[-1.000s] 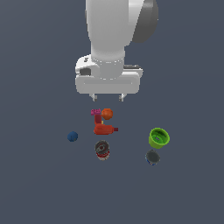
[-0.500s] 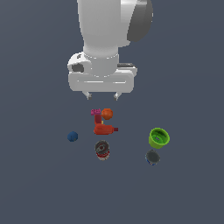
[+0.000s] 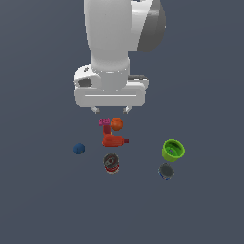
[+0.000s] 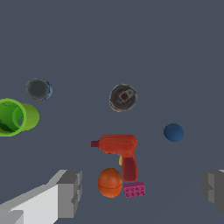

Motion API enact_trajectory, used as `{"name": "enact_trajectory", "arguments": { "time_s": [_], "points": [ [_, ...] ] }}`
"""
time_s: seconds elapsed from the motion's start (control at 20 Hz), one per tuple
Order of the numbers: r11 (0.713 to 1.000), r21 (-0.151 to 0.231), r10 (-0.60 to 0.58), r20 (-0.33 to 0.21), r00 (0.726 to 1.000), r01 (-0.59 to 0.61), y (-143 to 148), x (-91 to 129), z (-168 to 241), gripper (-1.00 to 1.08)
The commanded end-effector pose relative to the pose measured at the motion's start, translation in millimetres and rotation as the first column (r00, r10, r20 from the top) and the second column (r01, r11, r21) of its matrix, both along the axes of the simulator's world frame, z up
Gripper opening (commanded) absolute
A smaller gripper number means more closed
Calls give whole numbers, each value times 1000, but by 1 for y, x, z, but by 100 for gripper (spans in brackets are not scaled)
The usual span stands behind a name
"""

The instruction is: Pick up a designated object from a clutter of objects.

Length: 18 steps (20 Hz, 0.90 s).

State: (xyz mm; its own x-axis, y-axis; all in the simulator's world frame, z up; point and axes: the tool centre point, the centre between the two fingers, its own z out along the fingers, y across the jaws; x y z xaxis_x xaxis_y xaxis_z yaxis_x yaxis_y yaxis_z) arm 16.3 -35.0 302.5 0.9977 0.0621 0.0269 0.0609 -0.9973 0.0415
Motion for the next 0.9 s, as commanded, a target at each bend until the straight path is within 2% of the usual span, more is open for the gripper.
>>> {"name": "enact_trajectory", "arguments": {
  "time_s": [0.0,0.4,0.85],
  "points": [
    [999,-1,32,-4,999,-32,-1,6,-8,100],
    [981,3,192,-18,981,-192,-4,36,-52,100],
    [917,20,399,-30,916,-399,-8,70,-119,100]
  ]
}}
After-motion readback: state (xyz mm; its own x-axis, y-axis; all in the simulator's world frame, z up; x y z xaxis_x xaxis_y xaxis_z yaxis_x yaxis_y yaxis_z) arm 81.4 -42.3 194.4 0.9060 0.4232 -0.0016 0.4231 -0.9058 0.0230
